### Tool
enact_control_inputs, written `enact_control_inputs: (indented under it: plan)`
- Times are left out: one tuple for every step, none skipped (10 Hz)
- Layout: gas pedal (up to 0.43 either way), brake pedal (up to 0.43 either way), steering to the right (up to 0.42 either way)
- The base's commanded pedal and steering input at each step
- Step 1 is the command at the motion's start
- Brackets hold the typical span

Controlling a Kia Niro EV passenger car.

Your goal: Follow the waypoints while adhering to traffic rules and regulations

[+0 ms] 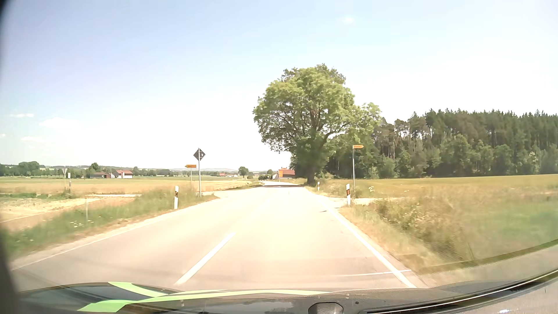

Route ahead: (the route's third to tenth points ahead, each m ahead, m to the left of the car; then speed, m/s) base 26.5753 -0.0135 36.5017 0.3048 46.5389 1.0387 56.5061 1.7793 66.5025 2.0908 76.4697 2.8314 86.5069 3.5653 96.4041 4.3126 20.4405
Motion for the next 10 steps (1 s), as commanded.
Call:
enact_control_inputs:
  plan:
    - [0.177, 0.000, -0.005]
    - [0.189, 0.000, -0.005]
    - [0.197, 0.000, -0.005]
    - [0.197, 0.000, -0.006]
    - [0.209, 0.000, -0.005]
    - [0.209, 0.000, -0.006]
    - [0.220, 0.000, -0.006]
    - [0.220, 0.000, -0.006]
    - [0.209, 0.000, -0.006]
    - [0.177, 0.000, -0.007]
